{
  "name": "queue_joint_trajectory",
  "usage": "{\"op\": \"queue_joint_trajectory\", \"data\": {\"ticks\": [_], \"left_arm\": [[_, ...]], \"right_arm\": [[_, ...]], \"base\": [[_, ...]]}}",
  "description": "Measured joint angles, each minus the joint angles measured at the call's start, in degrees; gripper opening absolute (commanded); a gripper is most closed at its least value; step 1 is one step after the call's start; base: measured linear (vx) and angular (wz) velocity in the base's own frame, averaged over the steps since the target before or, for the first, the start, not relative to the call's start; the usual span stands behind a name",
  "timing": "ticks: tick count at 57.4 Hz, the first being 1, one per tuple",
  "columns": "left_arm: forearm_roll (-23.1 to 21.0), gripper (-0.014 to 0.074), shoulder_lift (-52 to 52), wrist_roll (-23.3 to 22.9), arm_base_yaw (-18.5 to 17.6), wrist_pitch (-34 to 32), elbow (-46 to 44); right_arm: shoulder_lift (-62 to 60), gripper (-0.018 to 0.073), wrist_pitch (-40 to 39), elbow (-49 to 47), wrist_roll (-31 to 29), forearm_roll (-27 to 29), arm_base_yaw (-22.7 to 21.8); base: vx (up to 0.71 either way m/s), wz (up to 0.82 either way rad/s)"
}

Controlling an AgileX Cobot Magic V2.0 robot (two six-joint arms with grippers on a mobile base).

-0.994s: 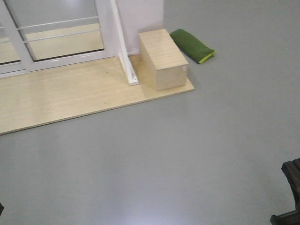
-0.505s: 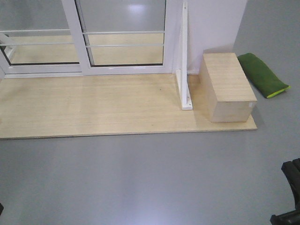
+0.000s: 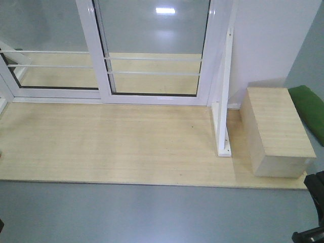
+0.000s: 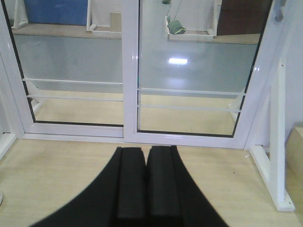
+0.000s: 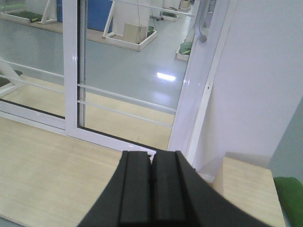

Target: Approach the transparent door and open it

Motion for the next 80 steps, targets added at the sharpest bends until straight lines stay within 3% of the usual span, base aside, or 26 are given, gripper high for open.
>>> {"op": "queue_joint_trajectory", "data": {"ticks": [44,80], "left_arm": [[0.0,-0.0006,0.0,0.0,0.0,0.0,0.0],[0.0,-0.0006,0.0,0.0,0.0,0.0,0.0]], "right_arm": [[0.0,-0.0004,0.0,0.0,0.0,0.0,0.0],[0.0,-0.0004,0.0,0.0,0.0,0.0,0.0]], "base": [[0.5,0.01],[0.27,-0.1]]}}
